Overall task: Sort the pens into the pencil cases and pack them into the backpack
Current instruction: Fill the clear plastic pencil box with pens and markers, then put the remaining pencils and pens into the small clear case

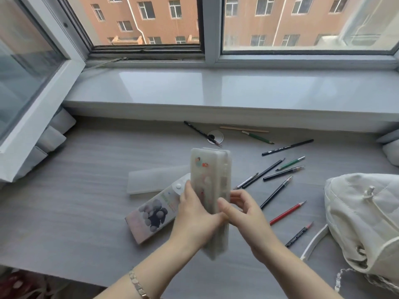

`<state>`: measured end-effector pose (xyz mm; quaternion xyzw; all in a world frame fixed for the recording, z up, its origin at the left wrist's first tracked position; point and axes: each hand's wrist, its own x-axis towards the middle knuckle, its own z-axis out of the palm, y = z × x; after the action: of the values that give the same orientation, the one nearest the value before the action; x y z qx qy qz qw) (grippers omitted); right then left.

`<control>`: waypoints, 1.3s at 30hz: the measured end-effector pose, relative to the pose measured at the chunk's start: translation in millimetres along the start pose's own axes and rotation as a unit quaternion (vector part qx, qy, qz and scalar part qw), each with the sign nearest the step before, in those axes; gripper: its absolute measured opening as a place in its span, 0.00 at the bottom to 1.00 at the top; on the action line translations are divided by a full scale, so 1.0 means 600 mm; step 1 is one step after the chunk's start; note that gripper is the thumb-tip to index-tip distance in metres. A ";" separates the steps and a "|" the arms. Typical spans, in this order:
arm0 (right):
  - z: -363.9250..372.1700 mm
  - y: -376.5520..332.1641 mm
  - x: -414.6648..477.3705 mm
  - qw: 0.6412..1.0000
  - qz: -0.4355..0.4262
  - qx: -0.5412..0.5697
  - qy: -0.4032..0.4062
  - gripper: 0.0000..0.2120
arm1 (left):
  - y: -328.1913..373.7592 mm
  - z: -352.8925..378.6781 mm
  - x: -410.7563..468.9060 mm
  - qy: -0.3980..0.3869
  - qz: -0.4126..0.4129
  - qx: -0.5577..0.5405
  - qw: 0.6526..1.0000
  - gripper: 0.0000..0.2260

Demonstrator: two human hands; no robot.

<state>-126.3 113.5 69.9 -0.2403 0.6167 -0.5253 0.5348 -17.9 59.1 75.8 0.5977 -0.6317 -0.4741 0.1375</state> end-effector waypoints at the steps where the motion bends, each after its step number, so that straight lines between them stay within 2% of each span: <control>1: 0.005 -0.008 0.003 1.000 0.002 -0.004 -0.026 0.06 | 0.000 -0.013 0.006 0.025 -0.006 -0.012 1.000 0.39; 2: 0.008 -0.017 0.007 0.999 0.010 -0.007 -0.048 0.04 | 0.000 -0.030 0.014 0.052 -0.010 -0.015 0.998 0.36; 4: 0.009 -0.028 0.022 0.997 0.020 -0.033 -0.071 0.05 | -0.005 -0.077 0.039 0.127 -0.024 0.031 0.991 0.40; 6: 0.009 -0.033 0.035 0.995 0.024 -0.067 -0.063 0.07 | -0.017 -0.131 0.069 0.205 -0.058 0.134 0.968 0.47; 9: 0.008 -0.025 0.050 0.993 0.043 -0.099 -0.040 0.08 | -0.067 -0.197 0.112 0.258 -0.150 0.227 0.927 0.47; 12: 0.008 -0.011 0.058 0.990 0.070 -0.117 -0.035 0.08 | -0.132 -0.235 0.137 0.243 -0.249 0.249 0.904 0.41; 14: 0.009 -0.002 0.061 0.988 0.084 -0.124 -0.036 0.08 | -0.167 -0.241 0.142 0.213 -0.285 0.248 0.901 0.37; 18: 0.009 0.007 0.067 0.986 0.098 -0.132 -0.030 0.07 | -0.197 -0.229 0.143 0.188 -0.294 0.227 0.909 0.39; 20: 0.008 0.007 0.069 0.985 0.100 -0.136 -0.025 0.07 | -0.195 -0.221 0.145 0.170 -0.297 0.261 0.903 0.43; 22: 0.006 0.006 0.070 0.985 0.099 -0.139 -0.021 0.07 | -0.184 -0.211 0.154 0.144 -0.246 0.337 0.897 0.47; 24: 0.004 0.004 0.071 0.985 0.097 -0.144 -0.018 0.07 | -0.170 -0.197 0.172 0.120 -0.117 0.412 0.896 0.44; 26: 0.003 0.003 0.071 0.984 0.094 -0.149 -0.017 0.07 | -0.148 -0.182 0.196 0.067 0.014 0.489 0.869 0.38; 27: 0.002 0.003 0.070 0.984 0.094 -0.153 -0.018 0.07 | -0.138 -0.176 0.206 0.034 0.052 0.520 0.852 0.36; 29: -0.001 0.002 0.067 0.983 0.093 -0.157 -0.016 0.07 | -0.125 -0.163 0.225 -0.034 0.076 0.563 0.822 0.36; 31: -0.006 0.003 0.063 0.983 0.095 -0.156 -0.012 0.07 | -0.120 -0.153 0.235 -0.061 0.073 0.583 0.807 0.34; 33: -0.015 0.004 0.058 0.983 0.094 -0.155 -0.003 0.07 | -0.109 -0.146 0.238 -0.022 0.081 0.573 0.815 0.27; 35: -0.027 0.004 0.054 0.983 0.089 -0.158 0.010 0.07 | -0.083 -0.142 0.232 0.052 0.086 0.535 0.839 0.23; 37: -0.036 0.006 0.051 0.983 0.075 -0.164 0.026 0.07 | -0.046 -0.135 0.218 0.125 0.091 0.443 0.883 0.26; 39: -0.038 0.004 0.047 0.986 0.051 -0.155 0.038 0.07 | -0.006 -0.121 0.196 0.141 0.085 0.300 0.940 0.27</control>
<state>-155.2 98.8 53.4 -0.2683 0.7220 -0.4040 0.4935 9.0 -76.4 64.3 0.6159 -0.7673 -0.1599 0.0794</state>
